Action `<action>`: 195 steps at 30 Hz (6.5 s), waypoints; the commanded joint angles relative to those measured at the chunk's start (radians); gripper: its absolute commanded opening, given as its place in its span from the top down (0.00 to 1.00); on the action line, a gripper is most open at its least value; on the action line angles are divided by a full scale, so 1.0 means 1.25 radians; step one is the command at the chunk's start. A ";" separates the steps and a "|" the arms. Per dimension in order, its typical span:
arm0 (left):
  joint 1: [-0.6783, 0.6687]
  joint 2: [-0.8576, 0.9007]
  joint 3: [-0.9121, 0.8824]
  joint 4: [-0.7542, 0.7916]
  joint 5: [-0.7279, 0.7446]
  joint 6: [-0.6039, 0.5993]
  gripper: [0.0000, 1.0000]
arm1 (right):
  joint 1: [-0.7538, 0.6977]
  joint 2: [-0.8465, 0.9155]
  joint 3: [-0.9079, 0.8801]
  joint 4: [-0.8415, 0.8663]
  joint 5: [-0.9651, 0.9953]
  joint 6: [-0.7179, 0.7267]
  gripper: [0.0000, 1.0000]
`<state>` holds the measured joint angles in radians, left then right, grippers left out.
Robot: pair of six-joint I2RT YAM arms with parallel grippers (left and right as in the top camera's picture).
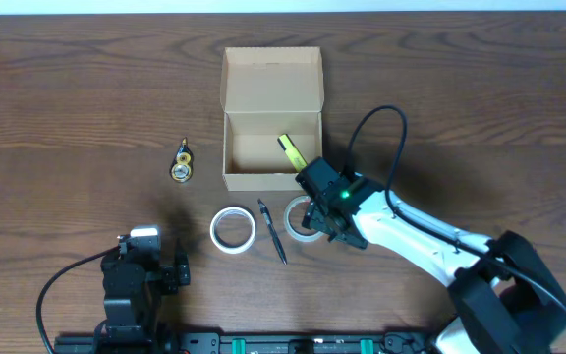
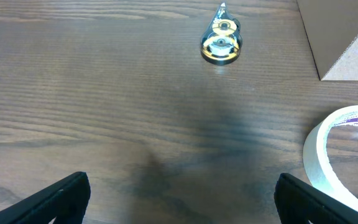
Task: Pack container
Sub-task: 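Move the right gripper to the right clear tape roll and grasp it, then lift the tape roll into the box with the right gripper and release, then move the right gripper down to the black pen and grasp it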
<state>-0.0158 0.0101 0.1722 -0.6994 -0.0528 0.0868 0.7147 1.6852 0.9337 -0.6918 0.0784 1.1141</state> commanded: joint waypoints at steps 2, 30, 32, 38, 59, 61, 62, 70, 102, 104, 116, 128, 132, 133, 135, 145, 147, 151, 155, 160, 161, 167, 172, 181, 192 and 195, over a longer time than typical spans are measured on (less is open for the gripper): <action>0.003 -0.005 -0.010 -0.003 -0.005 0.012 0.05 | 0.005 0.032 -0.006 0.022 -0.006 0.012 0.24; 0.003 -0.005 -0.010 -0.003 -0.005 0.012 0.05 | 0.006 0.056 0.027 -0.156 -0.093 -0.103 0.99; 0.003 -0.005 -0.010 -0.003 -0.005 0.012 0.05 | 0.006 0.053 0.030 -0.208 -0.093 -0.103 0.99; 0.003 -0.005 -0.010 -0.003 -0.005 0.012 0.04 | 0.034 -0.047 0.033 -0.255 -0.070 -0.145 0.99; 0.003 -0.005 -0.010 -0.003 -0.005 0.012 0.05 | -0.083 0.073 0.477 -0.104 0.078 -0.935 0.99; 0.003 -0.005 -0.010 -0.003 -0.005 0.012 0.05 | -0.083 0.110 0.507 -0.102 0.107 -0.960 0.99; 0.003 -0.005 -0.010 -0.003 -0.005 0.012 0.05 | -0.083 0.125 0.519 -0.102 0.109 -0.972 0.99; 0.003 -0.005 -0.010 -0.003 -0.005 0.012 0.05 | -0.083 0.186 0.535 -0.091 0.089 -1.067 0.99; 0.003 -0.005 -0.010 -0.003 -0.005 0.012 0.04 | -0.084 0.261 0.548 -0.014 0.071 -1.083 0.62; 0.003 -0.005 -0.010 -0.003 -0.005 0.012 0.05 | -0.084 0.251 0.567 -0.029 0.056 -1.083 0.59; 0.003 -0.005 -0.010 -0.003 -0.005 0.012 0.04 | -0.084 0.078 0.634 -0.339 -0.126 -0.890 0.01; 0.003 -0.005 -0.010 -0.003 -0.005 0.012 0.05 | 0.011 -0.177 0.178 -0.263 -0.115 -0.606 0.01; 0.003 -0.005 -0.010 -0.003 -0.005 0.012 0.04 | 0.167 -0.175 0.115 -0.176 -0.058 -0.534 0.01; 0.003 -0.005 -0.010 -0.003 -0.005 0.012 0.05 | 0.186 -0.173 0.109 -0.160 -0.052 -0.525 0.01; 0.003 -0.005 -0.010 -0.003 -0.005 0.012 0.05 | 0.217 -0.164 0.099 -0.128 -0.041 -0.516 0.01; 0.003 -0.005 -0.010 -0.003 -0.005 0.012 0.05 | 0.230 0.010 0.088 -0.011 -0.036 -0.506 0.03; 0.003 -0.005 -0.010 -0.003 -0.005 0.012 0.05 | 0.230 0.032 0.088 0.001 -0.036 -0.506 0.04; 0.003 -0.005 -0.010 -0.003 -0.005 0.012 0.05 | 0.230 0.068 0.088 0.013 -0.035 -0.506 0.08; 0.003 -0.005 -0.010 -0.003 -0.005 0.012 0.05 | 0.230 0.103 0.088 0.031 -0.036 -0.506 0.10; 0.003 -0.005 -0.010 -0.003 -0.005 0.012 0.05 | 0.230 0.123 0.088 0.042 -0.035 -0.507 0.17; 0.003 -0.005 -0.010 -0.003 -0.005 0.012 0.05 | 0.230 0.123 0.088 0.049 -0.035 -0.511 0.19; 0.003 -0.005 -0.010 -0.003 -0.005 0.012 0.04 | 0.230 0.131 0.088 0.076 -0.025 -0.512 0.29; 0.003 -0.005 -0.010 -0.003 -0.005 0.012 0.05 | 0.230 0.144 0.088 0.073 -0.027 -0.521 0.39; 0.003 -0.005 -0.010 -0.003 -0.005 0.012 0.05 | 0.230 0.168 0.088 0.045 -0.026 -0.533 0.59; 0.003 -0.005 -0.010 -0.003 -0.005 0.012 0.05 | 0.230 0.172 0.088 0.028 -0.023 -0.533 0.97; 0.003 -0.005 -0.010 -0.003 -0.005 0.012 0.05 | 0.230 0.172 0.091 0.000 -0.022 -0.533 0.99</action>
<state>-0.0158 0.0086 0.1722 -0.6991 -0.0528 0.0868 0.9974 1.8496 1.0721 -0.6552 0.0422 0.4473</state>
